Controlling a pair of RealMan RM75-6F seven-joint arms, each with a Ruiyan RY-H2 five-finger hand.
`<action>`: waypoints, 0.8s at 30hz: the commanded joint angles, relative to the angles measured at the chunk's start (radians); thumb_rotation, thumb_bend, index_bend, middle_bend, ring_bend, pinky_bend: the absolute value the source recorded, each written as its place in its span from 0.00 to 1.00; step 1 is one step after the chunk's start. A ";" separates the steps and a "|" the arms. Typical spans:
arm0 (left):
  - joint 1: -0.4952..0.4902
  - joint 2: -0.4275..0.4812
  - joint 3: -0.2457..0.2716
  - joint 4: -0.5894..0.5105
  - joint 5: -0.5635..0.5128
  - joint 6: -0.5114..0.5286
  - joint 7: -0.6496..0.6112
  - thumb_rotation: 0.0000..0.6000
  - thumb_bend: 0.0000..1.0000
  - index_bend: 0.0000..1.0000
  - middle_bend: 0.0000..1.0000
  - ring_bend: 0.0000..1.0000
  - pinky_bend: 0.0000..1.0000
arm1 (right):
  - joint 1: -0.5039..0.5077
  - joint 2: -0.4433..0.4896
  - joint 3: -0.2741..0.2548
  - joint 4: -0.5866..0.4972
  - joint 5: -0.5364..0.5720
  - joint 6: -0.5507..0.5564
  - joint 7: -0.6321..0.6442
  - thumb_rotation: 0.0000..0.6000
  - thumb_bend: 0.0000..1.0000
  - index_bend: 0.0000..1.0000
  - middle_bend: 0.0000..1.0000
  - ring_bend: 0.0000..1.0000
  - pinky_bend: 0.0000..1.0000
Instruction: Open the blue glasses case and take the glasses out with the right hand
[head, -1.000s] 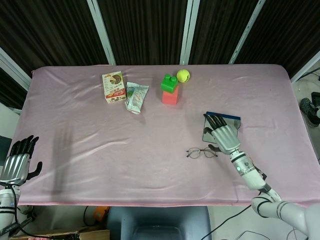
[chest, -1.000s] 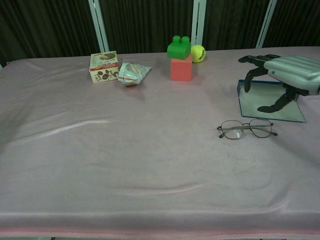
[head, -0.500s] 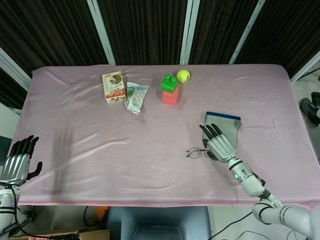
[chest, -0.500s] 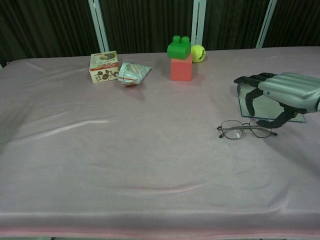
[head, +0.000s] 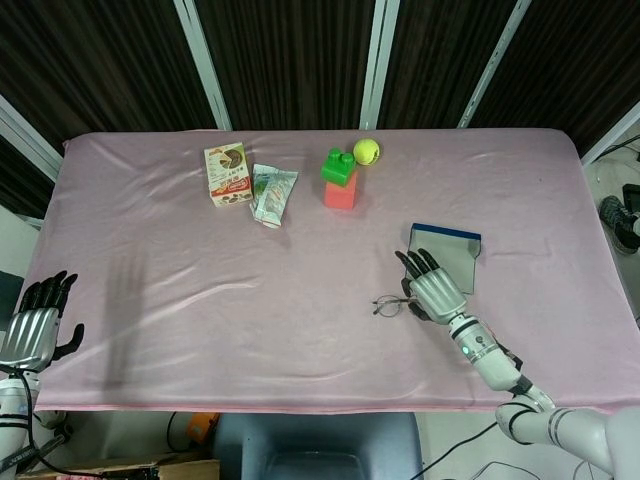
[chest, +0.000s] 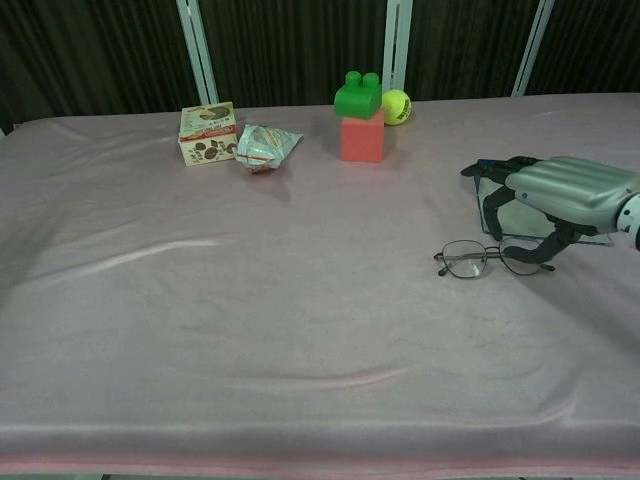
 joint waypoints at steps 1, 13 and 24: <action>0.000 0.000 0.000 0.001 0.000 -0.001 0.000 1.00 0.41 0.00 0.00 0.00 0.02 | 0.001 -0.004 -0.002 0.004 0.000 -0.003 0.001 1.00 0.49 0.65 0.01 0.00 0.00; 0.000 0.002 0.002 0.001 0.003 -0.002 0.000 1.00 0.41 0.00 0.00 0.00 0.02 | 0.007 -0.022 0.004 0.024 0.012 -0.016 0.009 1.00 0.49 0.66 0.02 0.00 0.00; 0.000 0.004 0.003 0.001 0.003 -0.003 -0.002 1.00 0.41 0.00 0.00 0.00 0.02 | 0.016 -0.038 0.015 0.038 0.023 -0.026 0.015 1.00 0.49 0.66 0.02 0.00 0.00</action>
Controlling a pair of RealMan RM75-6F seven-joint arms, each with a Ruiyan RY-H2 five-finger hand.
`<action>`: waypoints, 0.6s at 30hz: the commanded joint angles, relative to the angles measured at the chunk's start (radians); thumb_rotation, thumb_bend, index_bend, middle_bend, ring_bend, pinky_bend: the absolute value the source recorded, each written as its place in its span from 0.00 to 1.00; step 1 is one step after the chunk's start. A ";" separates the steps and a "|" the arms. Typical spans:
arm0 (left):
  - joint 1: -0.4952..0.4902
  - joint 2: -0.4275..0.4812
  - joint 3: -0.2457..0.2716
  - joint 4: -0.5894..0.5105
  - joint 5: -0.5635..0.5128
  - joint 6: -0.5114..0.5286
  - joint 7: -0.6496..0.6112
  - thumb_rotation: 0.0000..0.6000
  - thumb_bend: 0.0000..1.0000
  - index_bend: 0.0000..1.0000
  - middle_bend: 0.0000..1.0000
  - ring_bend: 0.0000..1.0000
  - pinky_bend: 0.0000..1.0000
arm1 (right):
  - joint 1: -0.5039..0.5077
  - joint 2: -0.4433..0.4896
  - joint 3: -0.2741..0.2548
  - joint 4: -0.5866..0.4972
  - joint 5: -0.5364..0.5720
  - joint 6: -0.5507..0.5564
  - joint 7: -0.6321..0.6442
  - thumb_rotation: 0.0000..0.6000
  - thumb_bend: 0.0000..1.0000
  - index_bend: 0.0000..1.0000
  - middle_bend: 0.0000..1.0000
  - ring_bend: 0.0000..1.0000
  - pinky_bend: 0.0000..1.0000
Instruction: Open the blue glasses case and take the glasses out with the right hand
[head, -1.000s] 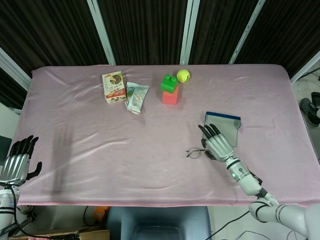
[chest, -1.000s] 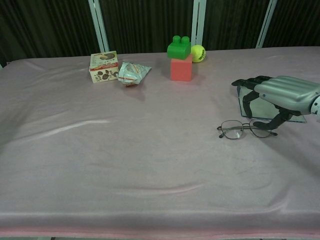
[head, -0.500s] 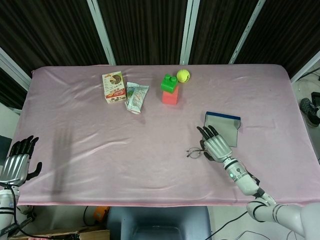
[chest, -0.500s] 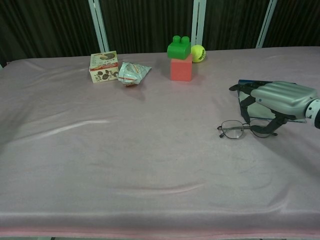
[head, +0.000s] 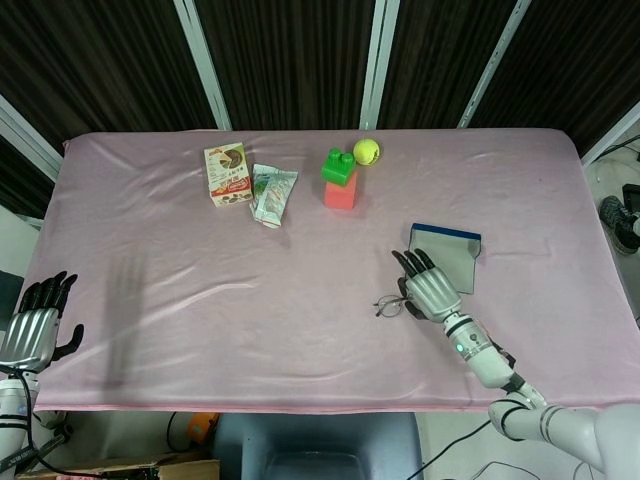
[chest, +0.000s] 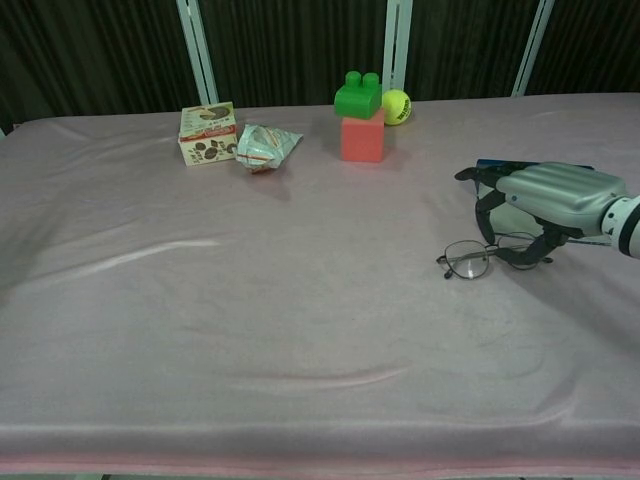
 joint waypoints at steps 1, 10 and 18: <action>0.000 0.001 0.000 0.000 0.001 0.000 -0.002 1.00 0.41 0.00 0.00 0.00 0.02 | 0.002 -0.003 0.002 0.000 0.003 -0.003 0.000 1.00 0.49 0.66 0.02 0.00 0.00; 0.001 0.003 0.001 0.001 0.005 0.002 -0.008 1.00 0.41 0.00 0.00 0.00 0.02 | 0.011 -0.015 0.008 0.002 0.015 -0.017 -0.007 1.00 0.50 0.66 0.02 0.00 0.00; 0.002 0.004 0.002 0.002 0.008 0.002 -0.010 1.00 0.41 0.00 0.00 0.00 0.02 | 0.012 -0.019 0.007 0.007 0.018 -0.020 -0.008 1.00 0.57 0.70 0.04 0.00 0.00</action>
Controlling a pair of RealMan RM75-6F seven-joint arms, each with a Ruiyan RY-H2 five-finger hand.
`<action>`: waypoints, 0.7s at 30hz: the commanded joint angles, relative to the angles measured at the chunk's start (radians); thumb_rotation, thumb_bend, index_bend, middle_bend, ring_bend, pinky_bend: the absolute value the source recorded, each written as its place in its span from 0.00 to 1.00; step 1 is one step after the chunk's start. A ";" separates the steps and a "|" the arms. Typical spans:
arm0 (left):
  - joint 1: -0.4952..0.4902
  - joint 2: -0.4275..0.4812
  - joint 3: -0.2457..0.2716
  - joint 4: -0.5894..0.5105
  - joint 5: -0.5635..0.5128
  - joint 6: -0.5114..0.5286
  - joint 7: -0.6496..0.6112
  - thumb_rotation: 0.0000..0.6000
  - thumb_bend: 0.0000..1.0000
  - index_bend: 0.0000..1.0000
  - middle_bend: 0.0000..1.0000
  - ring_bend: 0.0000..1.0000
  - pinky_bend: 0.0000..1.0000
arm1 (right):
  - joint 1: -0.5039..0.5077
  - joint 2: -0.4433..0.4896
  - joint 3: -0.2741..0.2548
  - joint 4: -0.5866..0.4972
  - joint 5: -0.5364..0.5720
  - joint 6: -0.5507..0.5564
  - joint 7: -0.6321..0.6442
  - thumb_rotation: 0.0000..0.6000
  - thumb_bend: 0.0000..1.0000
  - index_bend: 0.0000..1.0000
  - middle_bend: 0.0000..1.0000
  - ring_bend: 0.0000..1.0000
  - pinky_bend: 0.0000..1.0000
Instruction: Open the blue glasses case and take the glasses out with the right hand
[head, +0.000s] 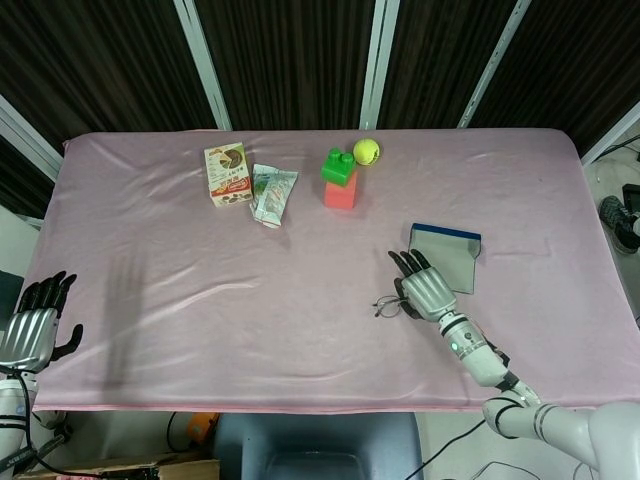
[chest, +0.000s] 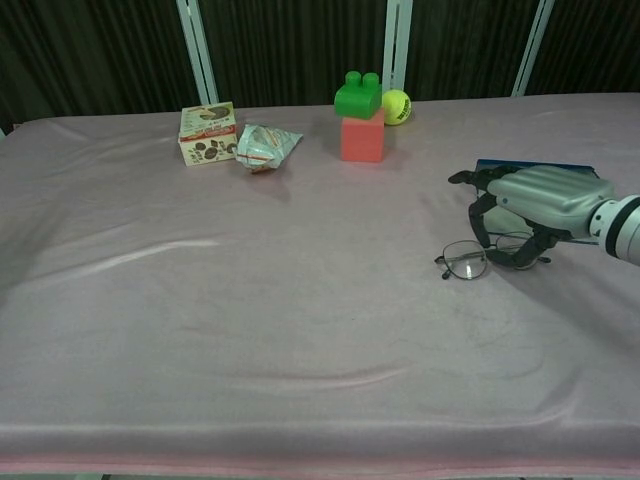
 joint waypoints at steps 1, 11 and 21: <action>0.000 0.000 0.000 -0.001 0.000 0.000 0.000 1.00 0.41 0.00 0.00 0.00 0.02 | 0.000 0.000 0.000 0.000 0.000 0.001 0.002 1.00 0.57 0.71 0.05 0.00 0.00; -0.001 -0.001 0.001 0.000 0.000 -0.002 0.003 1.00 0.41 0.00 0.00 0.00 0.02 | 0.001 0.004 0.001 -0.009 -0.005 0.011 0.006 1.00 0.62 0.74 0.07 0.00 0.00; -0.002 -0.001 0.001 0.000 -0.001 -0.006 0.006 1.00 0.41 0.00 0.00 0.00 0.02 | 0.058 -0.034 0.058 -0.050 0.027 -0.023 -0.022 1.00 0.62 0.74 0.07 0.00 0.00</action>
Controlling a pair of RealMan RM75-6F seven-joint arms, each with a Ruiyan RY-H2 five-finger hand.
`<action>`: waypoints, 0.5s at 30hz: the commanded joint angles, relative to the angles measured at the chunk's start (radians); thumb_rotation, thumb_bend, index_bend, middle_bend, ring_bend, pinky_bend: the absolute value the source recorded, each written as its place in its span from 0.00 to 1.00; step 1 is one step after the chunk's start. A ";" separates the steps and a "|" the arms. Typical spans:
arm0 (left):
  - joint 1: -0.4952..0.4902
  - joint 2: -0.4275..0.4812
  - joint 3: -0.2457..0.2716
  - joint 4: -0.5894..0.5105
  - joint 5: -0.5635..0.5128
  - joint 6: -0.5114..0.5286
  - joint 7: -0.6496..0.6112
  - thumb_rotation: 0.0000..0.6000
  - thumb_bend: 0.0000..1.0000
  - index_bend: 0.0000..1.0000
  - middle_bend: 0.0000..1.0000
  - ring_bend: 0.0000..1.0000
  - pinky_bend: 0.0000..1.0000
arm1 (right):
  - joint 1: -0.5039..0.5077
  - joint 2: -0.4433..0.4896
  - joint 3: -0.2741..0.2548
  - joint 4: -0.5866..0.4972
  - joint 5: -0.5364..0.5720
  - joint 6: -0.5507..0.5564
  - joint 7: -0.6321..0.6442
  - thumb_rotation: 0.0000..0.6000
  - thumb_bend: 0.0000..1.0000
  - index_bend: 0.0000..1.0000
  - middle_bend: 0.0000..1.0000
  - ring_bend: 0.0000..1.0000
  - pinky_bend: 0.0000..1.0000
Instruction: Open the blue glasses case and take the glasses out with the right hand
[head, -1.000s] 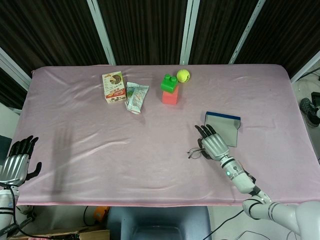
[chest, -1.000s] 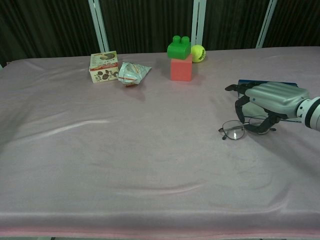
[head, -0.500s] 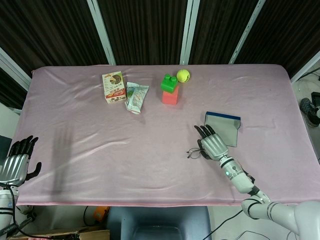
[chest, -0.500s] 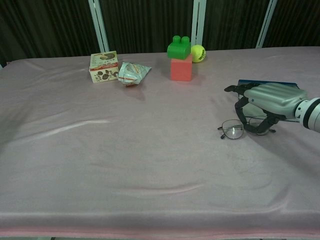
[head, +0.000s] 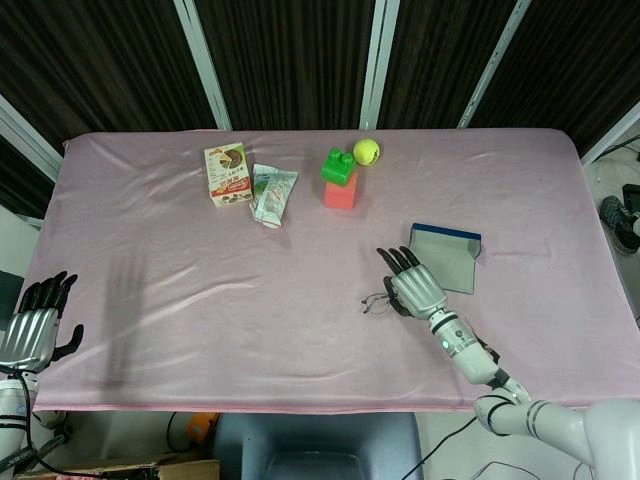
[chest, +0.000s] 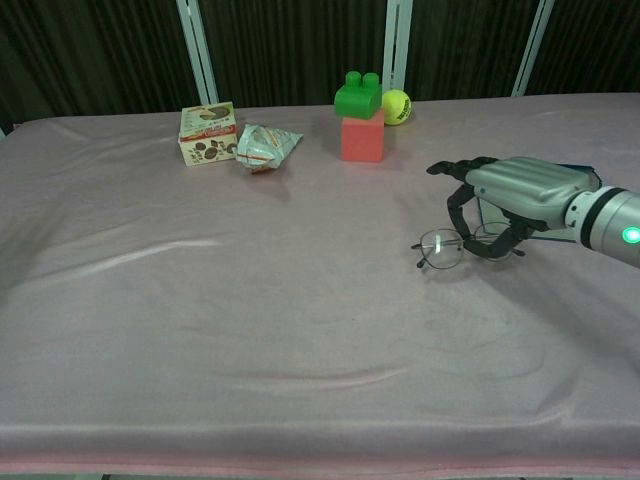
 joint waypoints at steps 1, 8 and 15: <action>0.000 -0.001 0.000 0.000 -0.001 -0.001 0.001 1.00 0.41 0.00 0.00 0.00 0.02 | 0.040 -0.029 0.042 -0.023 0.034 -0.033 -0.022 1.00 0.62 0.74 0.07 0.00 0.00; 0.001 0.006 -0.003 0.001 -0.003 -0.001 -0.015 1.00 0.41 0.00 0.00 0.00 0.02 | 0.157 -0.149 0.153 -0.005 0.170 -0.120 -0.155 1.00 0.62 0.74 0.07 0.00 0.00; 0.004 0.015 0.000 0.002 0.010 0.001 -0.040 1.00 0.41 0.00 0.00 0.00 0.02 | 0.285 -0.339 0.230 0.124 0.320 -0.155 -0.320 1.00 0.62 0.70 0.07 0.00 0.00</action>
